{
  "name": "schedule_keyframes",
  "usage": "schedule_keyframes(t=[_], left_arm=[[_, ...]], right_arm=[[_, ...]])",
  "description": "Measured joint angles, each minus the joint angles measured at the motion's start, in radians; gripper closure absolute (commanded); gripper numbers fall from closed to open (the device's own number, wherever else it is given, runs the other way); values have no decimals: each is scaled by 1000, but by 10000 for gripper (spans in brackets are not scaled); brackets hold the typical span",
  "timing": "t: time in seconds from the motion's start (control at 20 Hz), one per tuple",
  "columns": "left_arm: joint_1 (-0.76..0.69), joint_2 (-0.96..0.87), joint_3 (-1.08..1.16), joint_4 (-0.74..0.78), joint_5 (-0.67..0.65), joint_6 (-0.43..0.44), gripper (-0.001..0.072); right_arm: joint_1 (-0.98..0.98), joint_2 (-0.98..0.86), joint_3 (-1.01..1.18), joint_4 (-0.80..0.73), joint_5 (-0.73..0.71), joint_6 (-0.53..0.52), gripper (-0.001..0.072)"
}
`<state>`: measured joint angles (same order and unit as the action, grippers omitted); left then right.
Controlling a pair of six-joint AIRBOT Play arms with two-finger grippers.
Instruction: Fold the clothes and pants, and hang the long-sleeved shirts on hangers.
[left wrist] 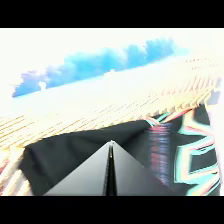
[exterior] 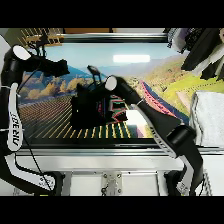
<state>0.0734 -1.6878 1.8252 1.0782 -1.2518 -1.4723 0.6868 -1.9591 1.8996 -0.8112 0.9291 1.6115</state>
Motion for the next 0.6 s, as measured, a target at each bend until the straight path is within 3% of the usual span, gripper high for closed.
schedule_keyframes(t=[0.15, 0.3, 0.4, 0.6], left_arm=[[32, 28, 0, 3, -8, 0, 700], [43, 60, -2, 3, -10, 0, 700], [40, 96, -34, 3, 5, 0, 700], [10, 222, -233, 3, 82, 0, 700]], right_arm=[[69, -72, 2, 201, -137, -174, 7], [56, -72, 3, 308, -153, -295, 11], [5, -31, -13, 293, -105, -330, 115], [-166, 122, -159, 107, 0, -299, 133]])
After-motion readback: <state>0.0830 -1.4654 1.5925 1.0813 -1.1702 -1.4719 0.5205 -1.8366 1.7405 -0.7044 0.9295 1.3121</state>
